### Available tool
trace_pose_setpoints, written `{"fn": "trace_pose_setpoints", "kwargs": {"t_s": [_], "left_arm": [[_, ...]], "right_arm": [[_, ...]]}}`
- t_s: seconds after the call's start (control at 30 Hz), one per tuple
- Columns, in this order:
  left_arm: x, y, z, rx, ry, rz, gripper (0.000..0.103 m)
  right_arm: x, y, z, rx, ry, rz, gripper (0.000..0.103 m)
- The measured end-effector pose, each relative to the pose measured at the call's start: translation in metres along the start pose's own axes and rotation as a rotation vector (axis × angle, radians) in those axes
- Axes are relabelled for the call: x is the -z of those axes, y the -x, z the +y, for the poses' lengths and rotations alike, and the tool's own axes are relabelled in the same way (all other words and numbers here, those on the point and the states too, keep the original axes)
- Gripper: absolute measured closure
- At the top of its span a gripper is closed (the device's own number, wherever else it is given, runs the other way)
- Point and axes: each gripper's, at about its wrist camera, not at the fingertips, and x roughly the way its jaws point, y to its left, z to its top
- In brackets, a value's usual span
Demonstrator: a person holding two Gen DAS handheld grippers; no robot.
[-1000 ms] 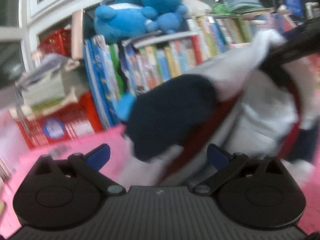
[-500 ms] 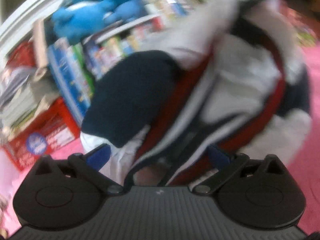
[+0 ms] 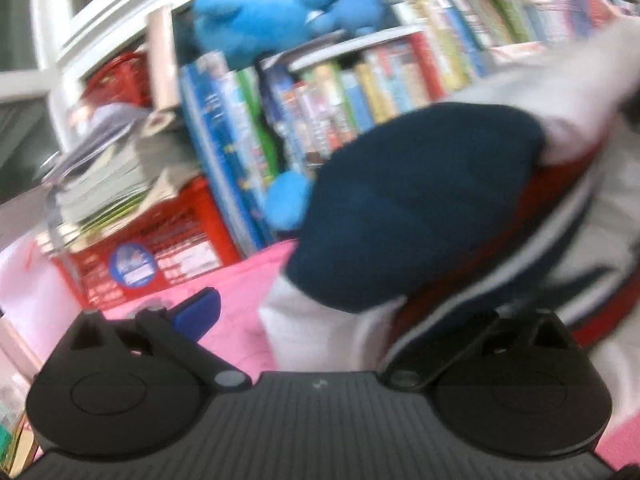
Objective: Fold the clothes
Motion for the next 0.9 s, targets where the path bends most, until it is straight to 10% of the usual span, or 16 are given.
{"fn": "trace_pose_setpoints", "kwargs": {"t_s": [0.27,0.53,0.73,0.9], "left_arm": [[-0.035,0.081,0.056,0.072,0.157,-0.224,0.000],[-0.032,0.126,0.084,0.085,0.254,-0.239,0.000],[-0.036,0.140,0.077,0.101,0.267,-0.262,0.000],[-0.041,0.166,0.069,0.113,0.241,-0.301,0.000]], "right_arm": [[0.028,0.016,0.000,0.101,0.120,0.029,0.004],[0.023,0.086,-0.043,0.153,-0.207,-0.157,0.003],[0.045,0.110,0.066,-0.082,0.064,-0.185,0.004],[0.051,0.098,0.169,-0.048,0.208,-0.311,0.003]]}}
